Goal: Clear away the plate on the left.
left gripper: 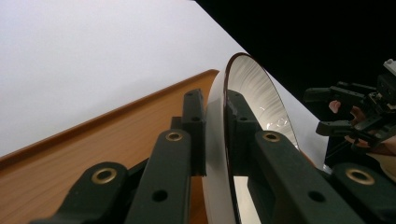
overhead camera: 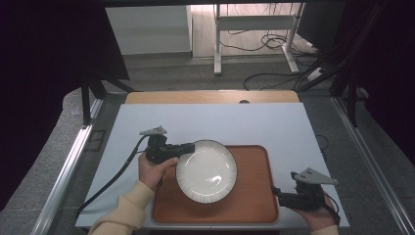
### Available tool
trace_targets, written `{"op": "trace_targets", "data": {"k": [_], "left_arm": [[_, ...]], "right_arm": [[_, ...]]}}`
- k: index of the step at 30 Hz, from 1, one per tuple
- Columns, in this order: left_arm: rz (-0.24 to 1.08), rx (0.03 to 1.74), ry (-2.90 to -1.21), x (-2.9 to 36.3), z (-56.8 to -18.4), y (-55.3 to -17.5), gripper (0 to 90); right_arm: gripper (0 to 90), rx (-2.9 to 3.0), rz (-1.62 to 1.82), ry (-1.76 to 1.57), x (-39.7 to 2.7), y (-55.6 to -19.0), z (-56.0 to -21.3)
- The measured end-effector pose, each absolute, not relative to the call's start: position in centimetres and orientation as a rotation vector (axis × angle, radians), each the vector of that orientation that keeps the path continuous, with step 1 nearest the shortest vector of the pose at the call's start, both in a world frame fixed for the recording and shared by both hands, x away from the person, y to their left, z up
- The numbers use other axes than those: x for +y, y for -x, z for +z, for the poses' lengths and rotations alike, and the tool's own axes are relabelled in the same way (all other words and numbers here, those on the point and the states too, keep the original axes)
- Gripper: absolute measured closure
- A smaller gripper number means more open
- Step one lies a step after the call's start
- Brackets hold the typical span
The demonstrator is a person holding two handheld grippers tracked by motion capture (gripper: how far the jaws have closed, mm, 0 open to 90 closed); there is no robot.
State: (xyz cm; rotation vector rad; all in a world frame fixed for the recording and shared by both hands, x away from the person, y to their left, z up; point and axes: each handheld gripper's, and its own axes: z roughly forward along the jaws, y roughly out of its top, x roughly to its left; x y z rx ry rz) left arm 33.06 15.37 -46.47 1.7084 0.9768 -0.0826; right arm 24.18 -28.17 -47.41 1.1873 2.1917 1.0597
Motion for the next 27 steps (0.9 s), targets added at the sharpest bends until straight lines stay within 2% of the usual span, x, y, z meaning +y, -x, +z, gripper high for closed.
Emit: {"op": "trace_targets", "data": {"k": [19, 27], "left_arm": [[-0.135, 0.995, -1.727, 12.8, -48.2, -34.2, 81.2], [-0.161, 1.043, -1.795, 11.7, -50.6, -35.6, 81.3]], "right_arm": [[15.4, 2.195, 1.061, -1.193, -28.2, -24.3, -47.5], [15.4, 2.197, 1.061, -1.193, -28.2, -24.2, -47.5]]}}
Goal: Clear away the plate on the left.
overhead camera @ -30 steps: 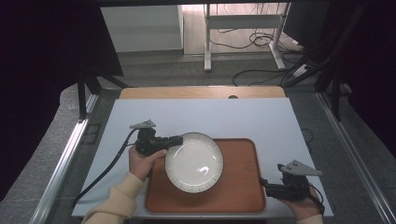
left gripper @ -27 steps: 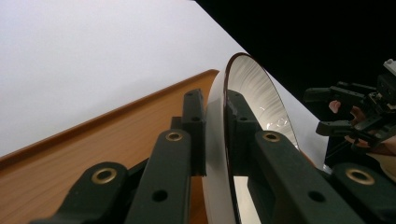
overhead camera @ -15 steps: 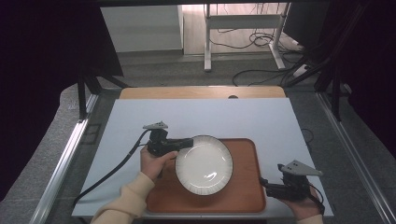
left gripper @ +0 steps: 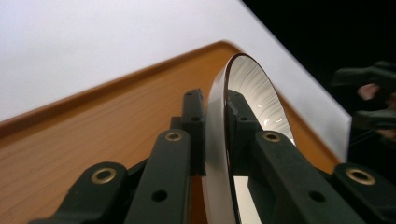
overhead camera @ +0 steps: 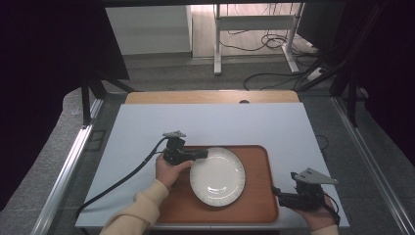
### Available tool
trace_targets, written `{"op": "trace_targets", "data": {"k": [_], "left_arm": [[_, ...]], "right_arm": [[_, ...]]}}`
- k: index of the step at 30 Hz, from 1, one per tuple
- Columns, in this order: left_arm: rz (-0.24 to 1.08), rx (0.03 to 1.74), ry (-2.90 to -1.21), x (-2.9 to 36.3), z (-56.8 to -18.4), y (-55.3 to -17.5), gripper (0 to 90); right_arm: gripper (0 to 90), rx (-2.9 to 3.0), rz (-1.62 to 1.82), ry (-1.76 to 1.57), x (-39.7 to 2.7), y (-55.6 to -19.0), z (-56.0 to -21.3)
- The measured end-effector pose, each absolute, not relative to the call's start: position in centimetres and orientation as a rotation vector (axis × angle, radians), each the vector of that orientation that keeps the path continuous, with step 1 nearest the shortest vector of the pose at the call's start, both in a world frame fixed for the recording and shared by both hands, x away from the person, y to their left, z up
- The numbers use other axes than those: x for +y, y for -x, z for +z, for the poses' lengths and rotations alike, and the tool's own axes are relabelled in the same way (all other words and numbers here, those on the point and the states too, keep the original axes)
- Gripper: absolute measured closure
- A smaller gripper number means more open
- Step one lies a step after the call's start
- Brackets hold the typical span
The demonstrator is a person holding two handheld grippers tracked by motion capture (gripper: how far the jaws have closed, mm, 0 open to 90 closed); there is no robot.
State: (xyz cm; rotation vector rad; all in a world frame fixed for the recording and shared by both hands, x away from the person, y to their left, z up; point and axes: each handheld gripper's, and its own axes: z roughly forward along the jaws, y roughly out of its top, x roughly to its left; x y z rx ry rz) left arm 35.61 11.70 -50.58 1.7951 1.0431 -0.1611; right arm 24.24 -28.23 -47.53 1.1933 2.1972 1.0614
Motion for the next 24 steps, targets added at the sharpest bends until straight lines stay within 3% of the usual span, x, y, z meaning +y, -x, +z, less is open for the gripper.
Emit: {"op": "trace_targets", "data": {"k": [10, 20, 24], "left_arm": [[-0.161, 1.111, -1.876, 11.5, -52.4, -36.9, 83.7], [-0.098, 1.12, -1.96, 11.3, -53.2, -37.1, 79.3], [-0.077, 1.112, -1.946, 11.6, -52.5, -37.0, 66.8]], "right_arm": [[15.4, 2.2, 1.061, -1.193, -28.2, -24.2, -47.6], [15.4, 2.202, 1.061, -1.189, -28.3, -24.2, -47.6], [15.4, 2.201, 1.062, -1.19, -28.3, -24.2, -47.6]]}}
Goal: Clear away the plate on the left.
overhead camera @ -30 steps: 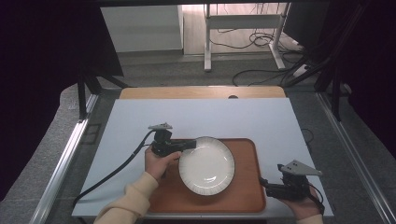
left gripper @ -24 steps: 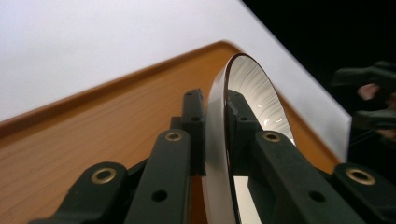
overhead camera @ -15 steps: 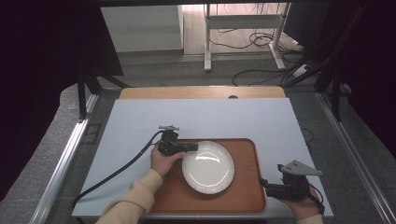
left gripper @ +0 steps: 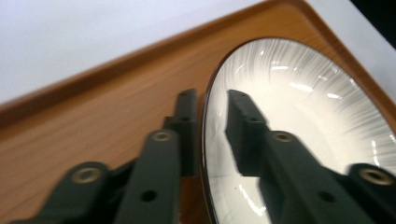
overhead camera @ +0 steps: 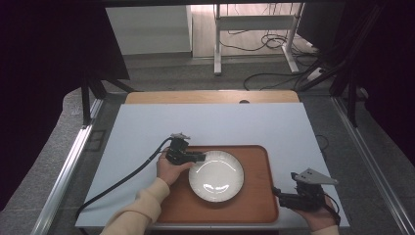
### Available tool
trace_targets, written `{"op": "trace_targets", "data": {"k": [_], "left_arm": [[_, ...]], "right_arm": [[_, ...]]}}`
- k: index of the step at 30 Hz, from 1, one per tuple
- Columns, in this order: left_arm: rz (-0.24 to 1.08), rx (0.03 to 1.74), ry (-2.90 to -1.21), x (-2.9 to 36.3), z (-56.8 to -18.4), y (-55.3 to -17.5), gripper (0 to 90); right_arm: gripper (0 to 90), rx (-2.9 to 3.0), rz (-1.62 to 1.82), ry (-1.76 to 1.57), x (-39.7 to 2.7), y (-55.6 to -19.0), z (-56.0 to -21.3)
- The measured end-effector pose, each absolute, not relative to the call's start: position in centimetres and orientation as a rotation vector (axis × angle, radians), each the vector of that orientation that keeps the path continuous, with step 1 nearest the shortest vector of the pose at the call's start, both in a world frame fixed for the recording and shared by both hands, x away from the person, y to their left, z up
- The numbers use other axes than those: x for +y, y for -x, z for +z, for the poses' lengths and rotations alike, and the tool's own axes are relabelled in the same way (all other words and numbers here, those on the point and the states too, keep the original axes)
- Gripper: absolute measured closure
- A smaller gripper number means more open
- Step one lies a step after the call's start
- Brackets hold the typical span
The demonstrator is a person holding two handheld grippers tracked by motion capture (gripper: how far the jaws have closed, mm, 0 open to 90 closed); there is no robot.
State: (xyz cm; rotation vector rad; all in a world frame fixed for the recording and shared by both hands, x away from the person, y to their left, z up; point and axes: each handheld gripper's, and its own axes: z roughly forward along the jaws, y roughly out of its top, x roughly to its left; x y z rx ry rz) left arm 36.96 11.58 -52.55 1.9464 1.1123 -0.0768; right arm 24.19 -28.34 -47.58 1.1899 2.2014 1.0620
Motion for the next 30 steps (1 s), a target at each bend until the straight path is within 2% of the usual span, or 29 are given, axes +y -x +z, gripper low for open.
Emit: {"op": "trace_targets", "data": {"k": [3, 4, 8, 11, 13, 17, 20, 30], "left_arm": [[-0.041, 1.103, -1.939, 11.7, -52.1, -36.7, 52.9], [0.031, 1.083, -1.931, 11.8, -51.3, -36.3, 48.7], [0.094, 1.049, -1.896, 12.6, -49.4, -35.5, 38.4], [0.139, 1.023, -1.931, 13.5, -48.0, -34.6, 33.4], [0.188, 0.996, -1.963, 14.5, -47.0, -33.6, 32.4], [0.207, 0.996, -1.934, 16.6, -45.6, -32.2, 31.3], [0.238, 1.038, -1.872, 20.0, -44.7, -30.7, 31.7], [0.283, 1.125, -1.821, 26.0, -45.2, -26.4, 31.5]], "right_arm": [[15.4, 2.204, 1.061, -1.189, -28.3, -24.2, -47.6], [15.3, 2.203, 1.064, -1.188, -28.3, -24.2, -47.6], [15.3, 2.201, 1.06, -1.189, -28.3, -24.1, -47.6], [15.3, 2.201, 1.061, -1.187, -28.3, -24.1, -47.6], [15.3, 2.203, 1.062, -1.185, -28.3, -24.1, -47.6], [15.3, 2.207, 1.062, -1.183, -28.2, -24.1, -47.6], [15.3, 2.207, 1.059, -1.176, -28.2, -24.1, -47.6], [15.2, 2.213, 1.057, -1.168, -28.1, -24.2, -47.7]]}}
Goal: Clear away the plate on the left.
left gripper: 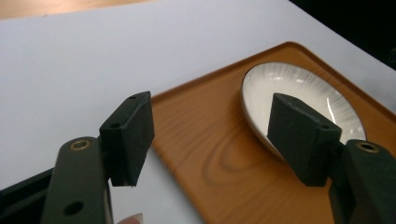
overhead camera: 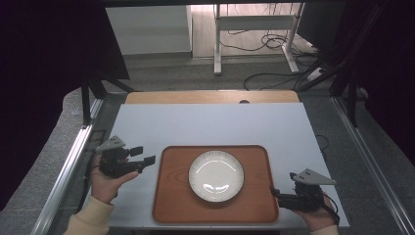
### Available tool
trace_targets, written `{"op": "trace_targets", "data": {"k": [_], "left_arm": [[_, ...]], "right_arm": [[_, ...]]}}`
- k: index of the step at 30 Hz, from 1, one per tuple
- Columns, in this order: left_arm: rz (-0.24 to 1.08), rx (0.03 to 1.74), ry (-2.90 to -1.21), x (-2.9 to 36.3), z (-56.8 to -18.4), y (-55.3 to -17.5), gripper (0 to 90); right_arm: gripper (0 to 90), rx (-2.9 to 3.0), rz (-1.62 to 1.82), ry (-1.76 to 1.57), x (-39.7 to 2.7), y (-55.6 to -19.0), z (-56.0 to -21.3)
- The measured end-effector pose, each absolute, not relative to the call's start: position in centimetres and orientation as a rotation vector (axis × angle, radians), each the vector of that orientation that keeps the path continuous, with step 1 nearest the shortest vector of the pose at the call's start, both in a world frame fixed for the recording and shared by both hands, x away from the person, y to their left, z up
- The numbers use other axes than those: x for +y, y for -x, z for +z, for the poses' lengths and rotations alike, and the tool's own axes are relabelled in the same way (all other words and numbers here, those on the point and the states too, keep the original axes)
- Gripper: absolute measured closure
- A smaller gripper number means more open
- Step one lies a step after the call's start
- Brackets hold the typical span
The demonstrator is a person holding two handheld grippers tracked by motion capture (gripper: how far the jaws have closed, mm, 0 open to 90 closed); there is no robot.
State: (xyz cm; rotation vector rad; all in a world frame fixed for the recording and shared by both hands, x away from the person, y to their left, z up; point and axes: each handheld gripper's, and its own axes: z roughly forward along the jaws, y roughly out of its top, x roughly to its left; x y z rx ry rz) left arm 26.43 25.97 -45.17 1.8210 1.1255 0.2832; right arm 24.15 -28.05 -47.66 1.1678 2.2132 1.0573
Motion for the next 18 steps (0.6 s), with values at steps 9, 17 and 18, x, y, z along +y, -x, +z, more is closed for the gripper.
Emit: {"op": "trace_targets", "data": {"k": [9, 17, 18], "left_arm": [[0.281, 1.139, -1.855, 27.1, -46.4, -24.8, 32.3], [0.256, 1.126, -1.866, 26.7, -46.6, -25.1, 34.5], [0.256, 1.126, -1.866, 26.7, -46.6, -25.1, 34.2]], "right_arm": [[15.2, 2.201, 1.059, -1.17, -28.1, -24.2, -47.6], [15.2, 2.191, 1.068, -1.173, -28.4, -24.0, -47.5], [15.2, 2.191, 1.068, -1.173, -28.4, -24.0, -47.5]]}}
